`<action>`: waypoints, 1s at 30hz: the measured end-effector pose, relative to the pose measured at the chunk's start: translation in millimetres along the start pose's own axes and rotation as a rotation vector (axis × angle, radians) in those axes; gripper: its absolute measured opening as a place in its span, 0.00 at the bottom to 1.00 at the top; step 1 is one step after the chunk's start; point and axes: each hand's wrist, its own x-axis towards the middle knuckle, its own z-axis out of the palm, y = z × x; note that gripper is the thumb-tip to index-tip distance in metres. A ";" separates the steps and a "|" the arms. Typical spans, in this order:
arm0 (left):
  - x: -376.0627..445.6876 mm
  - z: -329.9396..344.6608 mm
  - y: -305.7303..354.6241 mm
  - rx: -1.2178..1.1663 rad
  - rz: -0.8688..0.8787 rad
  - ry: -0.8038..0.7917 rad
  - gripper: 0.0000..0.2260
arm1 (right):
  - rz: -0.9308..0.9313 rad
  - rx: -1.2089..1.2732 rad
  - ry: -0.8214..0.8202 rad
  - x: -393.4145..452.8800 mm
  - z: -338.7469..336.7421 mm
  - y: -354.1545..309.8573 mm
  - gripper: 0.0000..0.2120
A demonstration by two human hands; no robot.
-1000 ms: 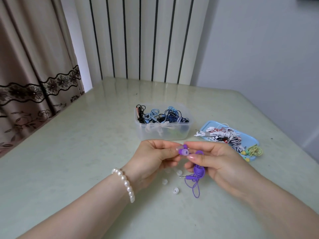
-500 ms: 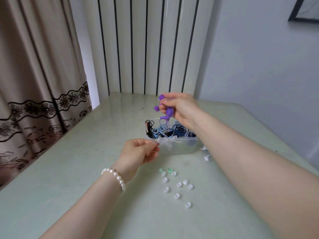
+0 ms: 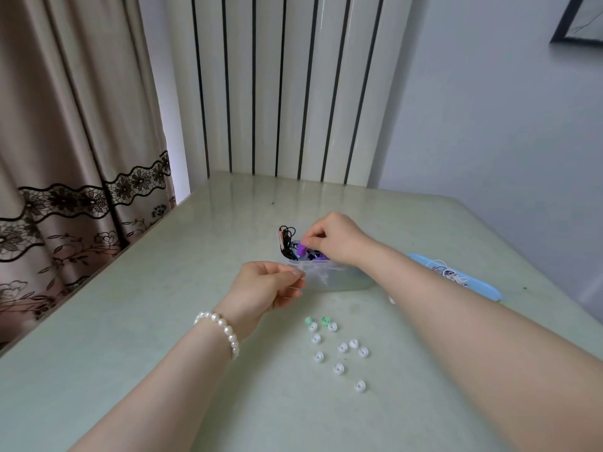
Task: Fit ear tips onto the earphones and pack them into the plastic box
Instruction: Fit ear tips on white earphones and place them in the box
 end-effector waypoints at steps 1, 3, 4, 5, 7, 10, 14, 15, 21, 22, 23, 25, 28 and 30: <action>-0.8 0.9 -0.9 0.041 0.014 -0.002 0.03 | -0.012 -0.005 -0.038 -0.4 -0.2 -1.4 0.07; -3.2 3.6 -1.9 0.149 0.048 -0.039 0.03 | -0.030 0.029 -0.084 -1.1 -2.4 -5.4 0.09; -4.8 5.2 -1.5 0.205 0.064 -0.080 0.04 | -0.035 0.057 -0.079 -1.1 -6.3 -7.7 0.10; -7.7 7.6 -2.1 0.261 0.080 -0.129 0.04 | -0.035 0.087 -0.055 -2.1 -11.9 -7.7 0.10; -11.5 8.3 0.4 0.378 0.122 -0.247 0.05 | -0.035 0.102 0.026 -3.8 -30.8 -8.2 0.09; -22.2 7.8 7.2 0.607 0.140 -0.488 0.04 | -0.022 0.050 0.119 -17.8 -62.4 1.5 0.09; -47.1 7.3 25.2 0.986 0.017 -0.805 0.08 | 0.018 0.075 0.118 -55.2 -74.9 19.0 0.07; -53.8 9.2 29.3 1.082 -0.017 -0.858 0.10 | 0.034 0.058 0.111 -64.4 -72.9 24.1 0.06; -83.7 32.4 25.8 1.342 -0.187 -1.008 0.16 | 0.084 -0.002 0.080 -101.1 -50.0 55.8 0.02; -85.3 35.1 22.4 1.359 -0.189 -1.026 0.15 | 0.094 -0.011 0.082 -105.2 -47.4 60.9 0.02; -85.4 37.4 19.5 1.377 -0.185 -1.038 0.15 | 0.105 -0.017 0.094 -108.5 -46.6 66.9 0.02; -84.4 39.5 14.6 1.400 -0.175 -1.059 0.13 | 0.130 0.003 0.139 -115.0 -48.3 78.1 0.03; -81.9 40.2 12.4 1.396 -0.152 -1.110 0.08 | 0.169 0.039 0.237 -122.4 -56.6 95.6 0.02; -80.6 39.4 12.6 1.380 -0.134 -1.124 0.05 | 0.197 0.048 0.273 -123.9 -60.4 107.7 0.03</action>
